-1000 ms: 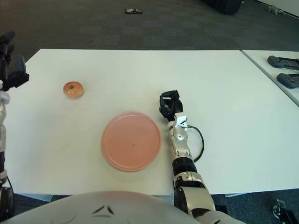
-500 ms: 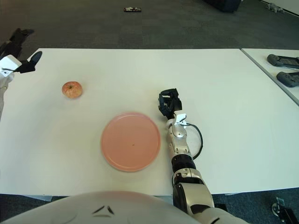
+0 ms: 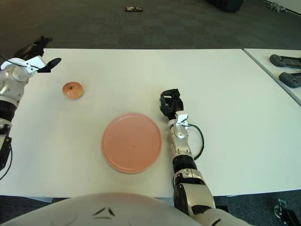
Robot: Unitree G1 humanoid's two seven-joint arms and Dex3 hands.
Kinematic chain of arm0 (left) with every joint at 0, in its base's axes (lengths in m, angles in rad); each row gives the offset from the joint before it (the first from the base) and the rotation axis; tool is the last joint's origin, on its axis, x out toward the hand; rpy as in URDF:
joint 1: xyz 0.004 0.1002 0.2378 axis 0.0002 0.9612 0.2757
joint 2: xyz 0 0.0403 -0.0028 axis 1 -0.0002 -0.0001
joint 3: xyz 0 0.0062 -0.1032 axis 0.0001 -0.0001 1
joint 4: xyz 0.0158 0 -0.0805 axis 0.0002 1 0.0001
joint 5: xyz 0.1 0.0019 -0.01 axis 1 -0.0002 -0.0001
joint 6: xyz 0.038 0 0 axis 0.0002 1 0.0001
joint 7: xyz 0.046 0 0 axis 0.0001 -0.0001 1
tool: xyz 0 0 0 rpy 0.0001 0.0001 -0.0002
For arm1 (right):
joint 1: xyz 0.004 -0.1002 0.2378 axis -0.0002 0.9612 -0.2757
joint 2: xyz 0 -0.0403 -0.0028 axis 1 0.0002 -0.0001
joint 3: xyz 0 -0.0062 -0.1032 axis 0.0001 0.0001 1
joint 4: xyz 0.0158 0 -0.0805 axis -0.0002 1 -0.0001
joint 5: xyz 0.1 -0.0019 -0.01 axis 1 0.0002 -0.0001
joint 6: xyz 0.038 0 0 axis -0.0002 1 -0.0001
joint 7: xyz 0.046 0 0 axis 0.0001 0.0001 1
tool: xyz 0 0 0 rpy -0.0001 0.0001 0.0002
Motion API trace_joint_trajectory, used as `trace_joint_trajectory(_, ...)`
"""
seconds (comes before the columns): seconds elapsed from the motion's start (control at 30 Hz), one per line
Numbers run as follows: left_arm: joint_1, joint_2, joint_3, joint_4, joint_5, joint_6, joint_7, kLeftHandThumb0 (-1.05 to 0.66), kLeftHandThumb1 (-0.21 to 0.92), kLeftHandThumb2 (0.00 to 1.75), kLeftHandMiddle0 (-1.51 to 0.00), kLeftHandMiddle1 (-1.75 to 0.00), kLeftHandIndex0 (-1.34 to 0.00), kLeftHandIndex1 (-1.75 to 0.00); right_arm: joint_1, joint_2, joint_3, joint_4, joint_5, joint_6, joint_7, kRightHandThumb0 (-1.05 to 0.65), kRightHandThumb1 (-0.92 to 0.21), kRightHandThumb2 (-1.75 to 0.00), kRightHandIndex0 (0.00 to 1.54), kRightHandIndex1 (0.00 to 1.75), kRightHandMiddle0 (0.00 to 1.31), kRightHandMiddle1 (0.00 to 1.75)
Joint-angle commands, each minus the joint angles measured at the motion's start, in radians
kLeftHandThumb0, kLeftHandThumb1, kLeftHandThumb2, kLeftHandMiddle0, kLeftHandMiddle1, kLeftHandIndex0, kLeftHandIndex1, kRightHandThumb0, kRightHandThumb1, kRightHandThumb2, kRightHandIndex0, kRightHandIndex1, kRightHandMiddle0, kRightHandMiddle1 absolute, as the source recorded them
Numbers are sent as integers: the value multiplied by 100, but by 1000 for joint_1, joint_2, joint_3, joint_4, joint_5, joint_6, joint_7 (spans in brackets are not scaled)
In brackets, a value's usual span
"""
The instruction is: Put the apple into the plate.
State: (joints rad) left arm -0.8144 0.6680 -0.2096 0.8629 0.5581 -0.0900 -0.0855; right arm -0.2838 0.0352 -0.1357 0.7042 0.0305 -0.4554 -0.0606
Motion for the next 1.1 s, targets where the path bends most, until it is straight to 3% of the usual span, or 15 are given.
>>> trace_joint_trajectory(0.0,-48,-30,-45,110,28,-39,34,-95,92,76,-20,-14,0,-51,37,3,-11,44,19,43,-2,-35,-92,-52,38,144,19,175)
trace_joint_trajectory(0.3,-103,-63,-110,257,61,-87,81,-91,92,75,-19,-14,0,-46,38,2,-13,46,16,42,-6,-35,-92,-52,38,144,19,175)
trace_joint_trajectory(0.7,-126,-84,-162,298,65,-143,54,-86,92,72,-19,-14,0,-42,34,-1,-21,53,17,47,-8,-35,-92,-52,37,144,19,175)
trace_joint_trajectory(0.87,-171,-81,-212,314,88,-161,-72,-92,92,67,-23,-17,0,-42,29,-1,-22,64,14,42,-14,-35,-92,-52,38,144,19,175)
trace_joint_trajectory(1.0,-185,-83,-204,322,65,-175,-130,-95,92,58,-24,-18,0,-38,21,-4,-25,79,16,40,-14,-35,-92,-52,37,145,19,175)
trace_joint_trajectory(1.07,-186,-86,-180,329,32,-182,-174,-95,92,45,-22,-17,0,-32,17,-5,-27,89,17,36,-13,-35,-92,-52,37,145,19,175)
